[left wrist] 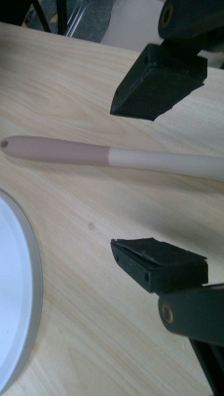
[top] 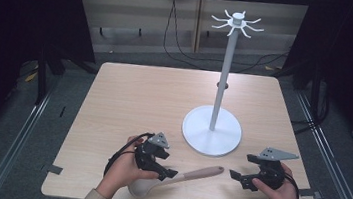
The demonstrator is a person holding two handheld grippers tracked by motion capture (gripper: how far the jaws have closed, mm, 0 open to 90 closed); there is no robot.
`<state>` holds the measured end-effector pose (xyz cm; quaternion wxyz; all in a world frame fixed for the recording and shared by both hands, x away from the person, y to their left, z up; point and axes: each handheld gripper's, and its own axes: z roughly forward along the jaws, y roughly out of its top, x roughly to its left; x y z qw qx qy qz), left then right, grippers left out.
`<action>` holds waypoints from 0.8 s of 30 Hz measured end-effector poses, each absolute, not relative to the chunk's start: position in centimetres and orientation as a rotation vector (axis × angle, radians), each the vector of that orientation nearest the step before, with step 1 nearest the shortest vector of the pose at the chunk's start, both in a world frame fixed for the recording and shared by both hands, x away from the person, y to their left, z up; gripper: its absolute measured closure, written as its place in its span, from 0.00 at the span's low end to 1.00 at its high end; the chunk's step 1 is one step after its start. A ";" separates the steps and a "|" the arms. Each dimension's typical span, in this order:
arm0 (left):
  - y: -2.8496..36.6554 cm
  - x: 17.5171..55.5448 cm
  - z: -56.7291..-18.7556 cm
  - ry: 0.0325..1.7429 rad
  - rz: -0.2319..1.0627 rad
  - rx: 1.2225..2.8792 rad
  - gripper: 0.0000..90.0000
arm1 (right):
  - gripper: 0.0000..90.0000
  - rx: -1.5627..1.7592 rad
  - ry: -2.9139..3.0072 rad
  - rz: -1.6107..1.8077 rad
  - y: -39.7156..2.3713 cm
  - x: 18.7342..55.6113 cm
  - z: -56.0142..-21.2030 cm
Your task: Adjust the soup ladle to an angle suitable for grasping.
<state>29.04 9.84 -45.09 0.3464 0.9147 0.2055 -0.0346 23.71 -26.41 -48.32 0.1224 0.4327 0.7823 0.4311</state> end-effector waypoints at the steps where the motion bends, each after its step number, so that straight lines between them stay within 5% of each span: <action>1: 9.7 28.9 -45.2 0.537 -0.101 2.361 0.36 | 0.08 1.265 2.284 1.256 -26.4 23.7 -48.3; 17: 7.8 27.8 -45.6 0.482 -0.187 2.459 0.92 | 0.08 1.268 2.282 1.254 -26.4 23.6 -48.3; 24: 6.6 27.2 -46.1 0.430 -0.205 2.506 0.98 | 0.08 1.264 2.279 1.258 -26.7 23.5 -48.3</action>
